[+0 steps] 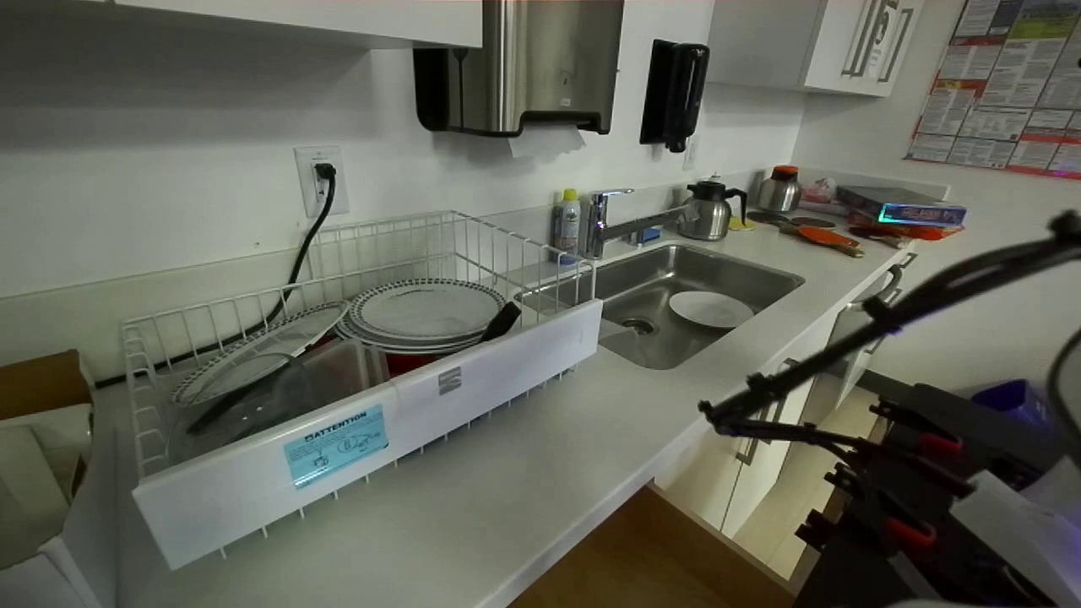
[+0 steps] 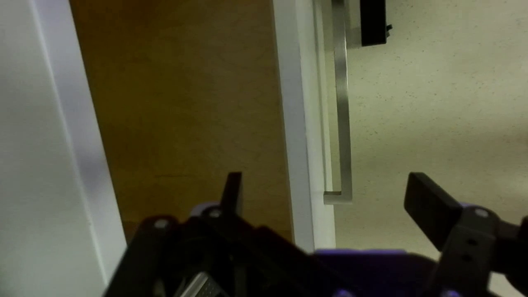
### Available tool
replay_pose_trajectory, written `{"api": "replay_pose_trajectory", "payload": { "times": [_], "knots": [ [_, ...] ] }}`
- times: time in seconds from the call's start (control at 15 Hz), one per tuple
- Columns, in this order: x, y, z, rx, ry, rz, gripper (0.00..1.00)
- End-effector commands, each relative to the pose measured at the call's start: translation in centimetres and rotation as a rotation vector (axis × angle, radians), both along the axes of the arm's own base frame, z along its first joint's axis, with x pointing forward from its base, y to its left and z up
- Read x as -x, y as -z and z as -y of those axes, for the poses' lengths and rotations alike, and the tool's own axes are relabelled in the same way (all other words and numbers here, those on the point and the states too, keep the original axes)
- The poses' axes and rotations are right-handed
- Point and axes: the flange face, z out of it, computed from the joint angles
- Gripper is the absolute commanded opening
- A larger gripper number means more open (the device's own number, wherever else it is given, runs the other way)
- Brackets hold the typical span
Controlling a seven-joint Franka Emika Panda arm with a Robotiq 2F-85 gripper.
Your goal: Open the top left kitchen drawer, remove the object, put it in the plate holder and close the drawer
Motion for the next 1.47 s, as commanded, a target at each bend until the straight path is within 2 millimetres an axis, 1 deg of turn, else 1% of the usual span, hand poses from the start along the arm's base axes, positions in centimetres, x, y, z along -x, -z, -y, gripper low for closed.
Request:
{"api": "replay_pose_trajectory", "payload": {
  "times": [0.0,0.2,0.4,0.53,0.6,0.67,0.73,0.87,0.93,1.0,1.07,1.13,1.27,1.33,1.4],
  "knots": [
    [3.2,1.4,0.2,0.052,-0.047,0.143,1.00],
    [5.8,4.5,0.4,0.079,-0.087,0.307,1.00],
    [8.2,8.4,0.1,0.067,-0.118,0.464,1.00],
    [9.4,11.1,-0.2,0.059,-0.111,0.537,1.00],
    [9.9,12.1,-0.4,0.049,-0.101,0.559,1.00],
    [10.3,12.4,-0.4,0.045,-0.072,0.570,1.00],
    [10.1,11.2,0.4,0.061,-0.102,0.522,1.00],
    [10.7,12.7,0.1,0.063,-0.084,0.535,1.00],
    [10.8,12.9,-0.1,0.063,-0.079,0.535,1.00],
    [10.8,12.7,-0.3,0.087,-0.082,0.541,1.00],
    [11.0,12.7,-0.3,0.107,-0.085,0.551,0.75],
    [11.2,12.8,-0.3,0.111,-0.098,0.553,0.74],
    [11.3,13.5,-0.4,0.114,-0.114,0.563,0.58],
    [11.4,13.9,-0.3,0.111,-0.126,0.569,0.49],
    [11.5,14.3,-0.3,0.106,-0.133,0.575,0.42]
  ]
}}
